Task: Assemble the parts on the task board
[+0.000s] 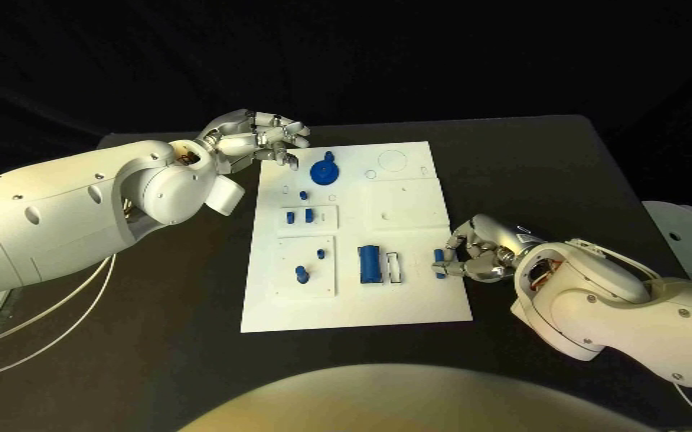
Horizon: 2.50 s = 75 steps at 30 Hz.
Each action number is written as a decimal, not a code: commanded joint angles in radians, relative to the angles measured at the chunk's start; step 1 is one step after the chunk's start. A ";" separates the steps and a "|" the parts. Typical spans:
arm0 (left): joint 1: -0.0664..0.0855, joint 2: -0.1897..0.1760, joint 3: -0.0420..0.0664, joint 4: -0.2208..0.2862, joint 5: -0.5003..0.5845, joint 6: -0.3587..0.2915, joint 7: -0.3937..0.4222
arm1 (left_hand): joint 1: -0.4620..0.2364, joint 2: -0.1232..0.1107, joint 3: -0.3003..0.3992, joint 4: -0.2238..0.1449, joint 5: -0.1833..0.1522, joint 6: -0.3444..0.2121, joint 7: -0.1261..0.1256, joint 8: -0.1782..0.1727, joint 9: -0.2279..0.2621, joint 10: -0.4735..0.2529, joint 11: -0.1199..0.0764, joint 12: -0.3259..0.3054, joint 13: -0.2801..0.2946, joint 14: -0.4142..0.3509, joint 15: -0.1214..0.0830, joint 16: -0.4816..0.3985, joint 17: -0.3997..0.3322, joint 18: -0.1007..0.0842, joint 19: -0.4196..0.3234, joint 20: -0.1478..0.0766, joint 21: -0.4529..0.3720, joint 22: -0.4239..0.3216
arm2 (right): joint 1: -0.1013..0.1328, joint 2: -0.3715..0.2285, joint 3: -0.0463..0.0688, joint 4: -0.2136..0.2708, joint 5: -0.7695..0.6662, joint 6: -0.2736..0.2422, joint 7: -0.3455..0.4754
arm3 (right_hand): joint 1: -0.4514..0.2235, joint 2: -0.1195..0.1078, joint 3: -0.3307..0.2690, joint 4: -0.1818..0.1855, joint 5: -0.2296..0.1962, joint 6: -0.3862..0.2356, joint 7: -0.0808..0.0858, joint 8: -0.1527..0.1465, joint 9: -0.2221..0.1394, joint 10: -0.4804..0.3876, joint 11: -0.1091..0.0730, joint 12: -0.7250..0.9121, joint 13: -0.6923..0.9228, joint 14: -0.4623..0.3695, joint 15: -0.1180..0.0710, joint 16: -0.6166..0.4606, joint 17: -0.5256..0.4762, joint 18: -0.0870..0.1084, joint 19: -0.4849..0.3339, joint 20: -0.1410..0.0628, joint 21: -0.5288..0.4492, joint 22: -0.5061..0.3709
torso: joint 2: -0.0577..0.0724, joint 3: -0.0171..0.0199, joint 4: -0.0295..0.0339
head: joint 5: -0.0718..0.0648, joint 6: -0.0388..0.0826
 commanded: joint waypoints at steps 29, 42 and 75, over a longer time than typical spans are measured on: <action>0.001 -0.003 0.001 0.006 0.000 0.020 -0.003 | 0.002 0.008 -0.006 -0.001 0.004 -0.006 -0.002 -0.004 0.001 -0.007 0.001 -0.002 0.002 -0.005 0.000 0.004 0.001 0.010 0.000 0.007 -0.005 -0.001 | -0.017 0.060 0.000 -0.026 -0.191 0.085 -0.092 | 0.235 -0.014 0.192 -0.003 -0.032 0.044 -0.013 -0.035 -0.019 0.037 -0.009 -0.008 0.171 0.104 -0.009 0.004 0.263 0.002 0.027 -0.008 0.001 0.179 | -0.001 0.0006 -0.0007 | 0.004 0.002; 0.001 -0.001 0.001 0.006 -0.001 0.019 -0.003 | 0.002 0.009 -0.008 0.001 0.003 -0.006 -0.002 -0.004 0.002 -0.007 0.001 -0.002 0.003 -0.005 0.000 0.004 0.001 0.010 0.000 0.007 -0.005 -0.002 | 0.003 0.052 0.001 0.047 -0.109 -0.016 -0.079 | 0.031 -0.151 0.789 -0.092 -0.142 0.015 -0.015 0.020 0.058 0.047 -0.011 0.000 0.179 0.104 -0.011 0.004 0.263 -0.001 0.033 -0.010 0.019 0.184 | -0.001 -0.0003 0.0000 | 0.001 0.003; 0.001 0.001 0.001 0.013 -0.002 0.031 -0.009 | 0.005 0.012 -0.012 0.003 0.004 -0.007 -0.002 -0.004 0.002 -0.009 0.001 -0.002 0.004 -0.005 0.000 0.005 0.001 0.010 0.001 0.008 -0.004 -0.002 | 0.010 0.182 0.001 -0.019 0.097 -0.022 -0.075 | -0.193 -0.167 0.796 -0.080 -0.142 0.050 -0.025 0.021 0.052 0.067 -0.019 0.036 0.205 0.104 -0.017 0.004 0.263 -0.006 0.041 -0.014 0.050 0.190 | -0.001 0.0007 -0.0011 | 0.001 0.000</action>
